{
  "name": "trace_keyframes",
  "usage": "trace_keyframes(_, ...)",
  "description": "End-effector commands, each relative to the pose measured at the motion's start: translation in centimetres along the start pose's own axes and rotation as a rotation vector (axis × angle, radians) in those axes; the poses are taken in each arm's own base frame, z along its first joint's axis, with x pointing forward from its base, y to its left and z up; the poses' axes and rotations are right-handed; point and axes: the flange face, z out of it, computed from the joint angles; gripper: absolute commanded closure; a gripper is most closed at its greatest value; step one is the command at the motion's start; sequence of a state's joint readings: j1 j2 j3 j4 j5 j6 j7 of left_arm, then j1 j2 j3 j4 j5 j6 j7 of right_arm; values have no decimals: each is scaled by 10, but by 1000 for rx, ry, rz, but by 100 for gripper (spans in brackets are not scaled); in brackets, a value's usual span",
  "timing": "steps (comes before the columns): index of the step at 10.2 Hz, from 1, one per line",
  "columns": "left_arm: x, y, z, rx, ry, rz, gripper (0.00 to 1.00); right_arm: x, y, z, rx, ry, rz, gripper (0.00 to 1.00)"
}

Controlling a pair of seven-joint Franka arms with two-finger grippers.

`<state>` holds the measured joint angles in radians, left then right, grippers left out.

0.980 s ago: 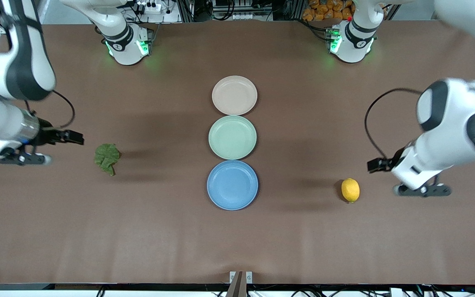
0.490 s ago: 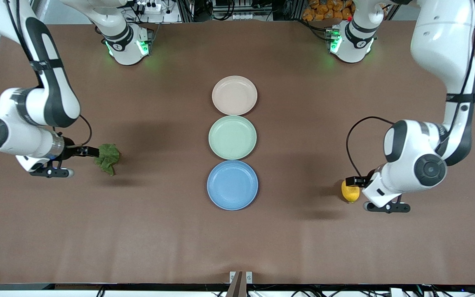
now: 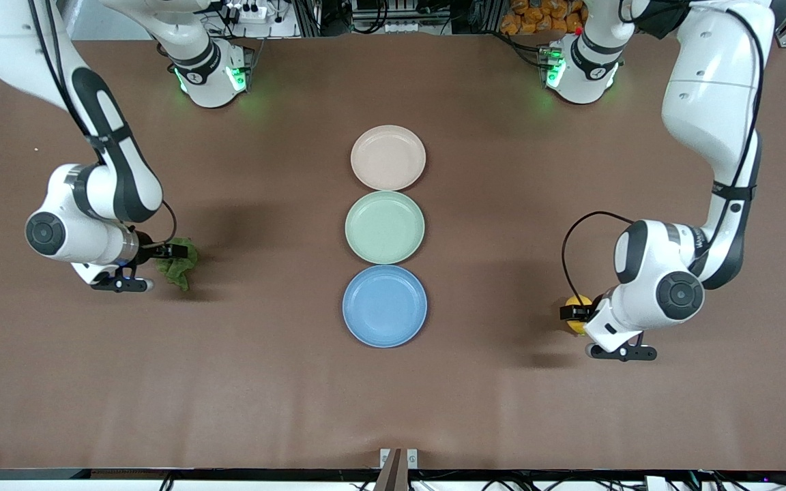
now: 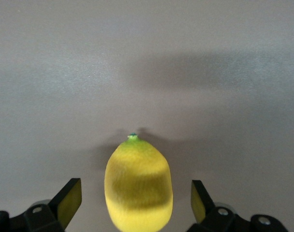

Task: Place lemon and lettuce in plates
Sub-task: 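Grasp the lemon with the left gripper while the right gripper grasps the lettuce, then carry the lemon over the blue plate with the left gripper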

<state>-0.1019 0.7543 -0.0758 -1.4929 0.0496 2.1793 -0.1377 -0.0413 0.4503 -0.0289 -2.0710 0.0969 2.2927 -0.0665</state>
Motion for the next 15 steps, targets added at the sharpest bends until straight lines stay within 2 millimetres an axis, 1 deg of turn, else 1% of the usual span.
trace_keyframes(1,3,2,13,12,-2,18,0,6,3,21,36,8,0,0)
trace_keyframes(2,2,1,23,14,-15,15,0,6,-3,24,33,4,-10,0)
trace_keyframes(3,2,3,23,15,-13,20,23,6,-2,28,32,-2,-11,0)
trace_keyframes(4,1,10,23,16,-13,30,55,7,-4,27,32,1,-13,0)
trace_keyframes(5,2,15,19,16,-7,31,91,7,-4,26,31,-2,-14,17)
trace_keyframes(6,2,16,15,15,-1,31,100,6,-5,26,32,-8,-16,40)
trace_keyframes(7,4,23,-5,12,28,39,100,6,-6,25,32,-7,-18,59)
trace_keyframes(8,5,35,-26,3,57,48,100,6,-6,25,30,-13,-31,74)
trace_keyframes(9,3,71,-50,-2,98,73,100,6,-5,20,35,-23,-62,84)
trace_keyframes(10,-3,120,-66,-8,130,71,100,8,-7,16,38,-37,-65,90)
trace_keyframes(11,-11,167,-77,-18,158,29,100,9,-10,4,43,-58,-65,92)
trace_keyframes(12,-19,205,-82,-30,175,13,100,12,-13,-13,53,-90,-66,93)
trace_keyframes(13,-24,224,-88,-48,204,29,100,14,-17,-30,57,-100,-74,98)
trace_keyframes(14,-33,247,-88,-57,215,64,100,12,-24,-41,57,-102,-86,100)
trace_keyframes(15,-43,275,-90,-76,251,102,100,10,-29,-46,65,-114,-87,100)
